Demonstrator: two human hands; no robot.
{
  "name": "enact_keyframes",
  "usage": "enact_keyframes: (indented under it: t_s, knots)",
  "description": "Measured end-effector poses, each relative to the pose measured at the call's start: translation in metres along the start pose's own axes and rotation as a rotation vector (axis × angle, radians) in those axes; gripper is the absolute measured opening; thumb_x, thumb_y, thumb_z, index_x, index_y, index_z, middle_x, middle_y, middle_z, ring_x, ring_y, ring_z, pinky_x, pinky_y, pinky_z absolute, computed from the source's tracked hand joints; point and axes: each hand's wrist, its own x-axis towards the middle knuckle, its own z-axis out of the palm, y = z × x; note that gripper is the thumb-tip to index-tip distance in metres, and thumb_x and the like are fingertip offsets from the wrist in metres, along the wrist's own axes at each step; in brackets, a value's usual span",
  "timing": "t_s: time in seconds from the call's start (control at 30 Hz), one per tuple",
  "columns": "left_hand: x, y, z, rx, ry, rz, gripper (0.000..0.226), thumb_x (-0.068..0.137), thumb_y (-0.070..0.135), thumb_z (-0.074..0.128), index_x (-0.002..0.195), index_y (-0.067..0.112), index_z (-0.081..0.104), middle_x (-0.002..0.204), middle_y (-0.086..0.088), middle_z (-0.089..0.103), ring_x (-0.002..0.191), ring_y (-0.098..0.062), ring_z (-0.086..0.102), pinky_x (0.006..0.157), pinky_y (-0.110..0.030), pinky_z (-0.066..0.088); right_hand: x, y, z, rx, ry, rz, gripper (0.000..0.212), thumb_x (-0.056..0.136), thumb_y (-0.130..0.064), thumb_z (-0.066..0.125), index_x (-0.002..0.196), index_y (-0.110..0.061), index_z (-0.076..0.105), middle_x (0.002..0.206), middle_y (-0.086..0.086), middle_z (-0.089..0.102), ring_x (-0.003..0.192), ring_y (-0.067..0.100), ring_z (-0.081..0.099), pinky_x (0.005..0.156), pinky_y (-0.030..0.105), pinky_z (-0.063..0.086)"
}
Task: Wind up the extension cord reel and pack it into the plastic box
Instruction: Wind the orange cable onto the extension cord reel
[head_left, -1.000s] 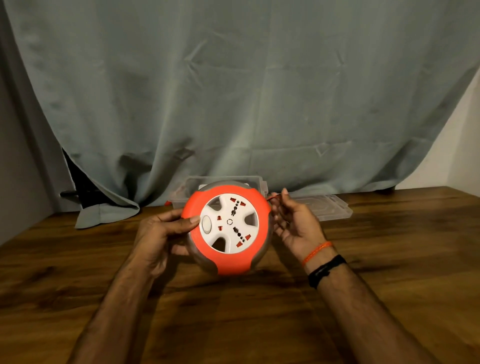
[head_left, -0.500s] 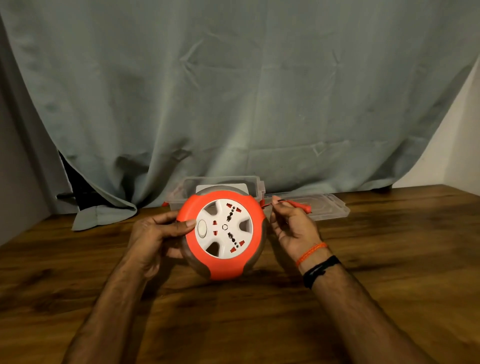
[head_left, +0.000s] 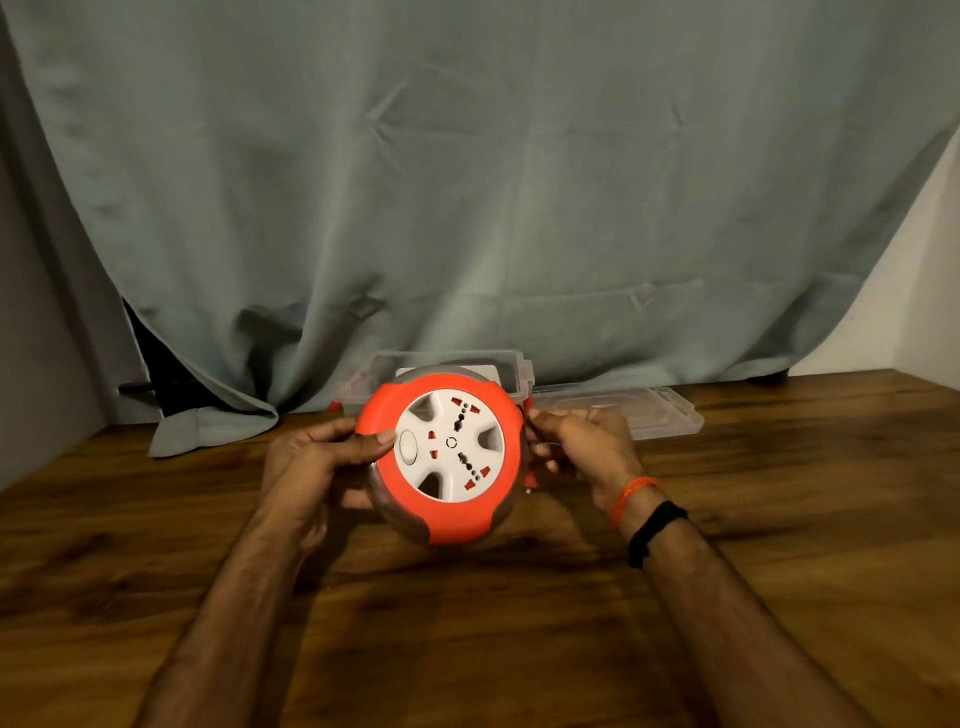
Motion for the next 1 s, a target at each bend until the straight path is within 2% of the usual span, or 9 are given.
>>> enact_keyframes:
  t_s: [0.13, 0.2, 0.27, 0.37, 0.5, 0.63, 0.73, 0.93, 1.0]
  knots:
    - [-0.003, 0.003, 0.004, -0.008, 0.018, 0.010, 0.032, 0.062, 0.005, 0.077, 0.093, 0.006, 0.071, 0.073, -0.006, 0.076, 0.058, -0.020, 0.072, 0.042, -0.032, 0.055, -0.012, -0.014, -0.002, -0.598, 0.133, -0.589, 0.018, 0.076, -0.041, 0.076, 0.082, -0.024, 0.074, 0.074, -0.013, 0.072, 0.065, 0.002, 0.064, 0.064, 0.021, 0.052]
    - [-0.004, 0.004, 0.006, -0.001, 0.034, 0.026, 0.026, 0.067, 0.000, 0.076, 0.092, 0.004, 0.071, 0.071, -0.006, 0.076, 0.056, -0.019, 0.071, 0.042, -0.031, 0.055, -0.026, -0.022, -0.001, -0.802, 0.027, -0.853, 0.029, 0.074, -0.046, 0.071, 0.098, -0.029, 0.070, 0.085, -0.013, 0.072, 0.068, 0.004, 0.062, 0.066, 0.024, 0.052]
    - [-0.004, 0.004, 0.008, 0.017, 0.060, 0.042, 0.029, 0.066, 0.000, 0.078, 0.094, 0.003, 0.071, 0.077, -0.010, 0.075, 0.057, -0.021, 0.071, 0.043, -0.032, 0.055, -0.037, -0.026, 0.002, -0.984, -0.093, -0.968, 0.042, 0.073, -0.051, 0.065, 0.111, -0.033, 0.064, 0.094, -0.010, 0.068, 0.077, 0.013, 0.064, 0.067, 0.029, 0.052]
    - [-0.004, 0.003, 0.010, 0.027, 0.084, 0.057, 0.028, 0.064, -0.001, 0.080, 0.091, 0.003, 0.071, 0.075, -0.008, 0.075, 0.054, -0.019, 0.070, 0.043, -0.030, 0.053, -0.041, -0.025, 0.008, -1.198, -0.158, -0.972, 0.057, 0.071, -0.061, 0.055, 0.125, -0.042, 0.055, 0.108, -0.004, 0.062, 0.084, 0.022, 0.065, 0.069, 0.032, 0.049]
    - [-0.006, 0.003, 0.015, 0.033, 0.076, 0.072, 0.022, 0.065, -0.003, 0.079, 0.083, 0.007, 0.072, 0.061, 0.001, 0.072, 0.050, -0.015, 0.067, 0.043, -0.030, 0.054, -0.043, -0.024, 0.011, -1.232, -0.184, -0.943, 0.065, 0.072, -0.068, 0.040, 0.133, -0.046, 0.042, 0.109, -0.001, 0.064, 0.092, 0.028, 0.065, 0.077, 0.037, 0.049]
    - [-0.009, 0.004, 0.021, 0.025, 0.069, 0.086, 0.020, 0.065, -0.003, 0.080, 0.080, 0.008, 0.072, 0.061, 0.001, 0.072, 0.051, -0.014, 0.068, 0.043, -0.030, 0.054, -0.048, -0.020, 0.018, -1.220, -0.201, -0.953, 0.063, 0.083, -0.062, 0.049, 0.141, -0.045, 0.031, 0.103, 0.002, 0.069, 0.097, 0.030, 0.063, 0.077, 0.036, 0.043]
    - [-0.010, 0.004, 0.026, 0.050, 0.071, 0.117, 0.023, 0.064, 0.000, 0.082, 0.084, 0.009, 0.074, 0.064, 0.001, 0.072, 0.053, -0.013, 0.068, 0.044, -0.028, 0.052, -0.050, -0.017, 0.023, -1.192, -0.166, -0.883, 0.067, 0.082, -0.057, 0.052, 0.144, -0.046, 0.028, 0.109, 0.007, 0.067, 0.102, 0.034, 0.061, 0.086, 0.039, 0.045]
    - [-0.015, 0.004, 0.034, 0.081, 0.066, 0.156, 0.025, 0.063, 0.001, 0.083, 0.080, 0.016, 0.074, 0.058, 0.006, 0.070, 0.049, -0.010, 0.064, 0.039, -0.023, 0.050, -0.050, -0.013, 0.022, -0.953, -0.036, -0.786, 0.065, 0.063, -0.042, 0.071, 0.127, -0.042, 0.058, 0.086, -0.005, 0.074, 0.090, 0.022, 0.067, 0.086, 0.027, 0.053]
    - [-0.016, 0.004, 0.035, 0.084, 0.066, 0.186, 0.026, 0.064, -0.001, 0.082, 0.080, 0.016, 0.073, 0.056, 0.007, 0.069, 0.046, -0.009, 0.063, 0.036, -0.022, 0.048, -0.050, -0.013, 0.022, -0.899, -0.016, -0.765, 0.066, 0.061, -0.041, 0.072, 0.126, -0.042, 0.061, 0.089, -0.004, 0.075, 0.089, 0.019, 0.069, 0.088, 0.026, 0.054]
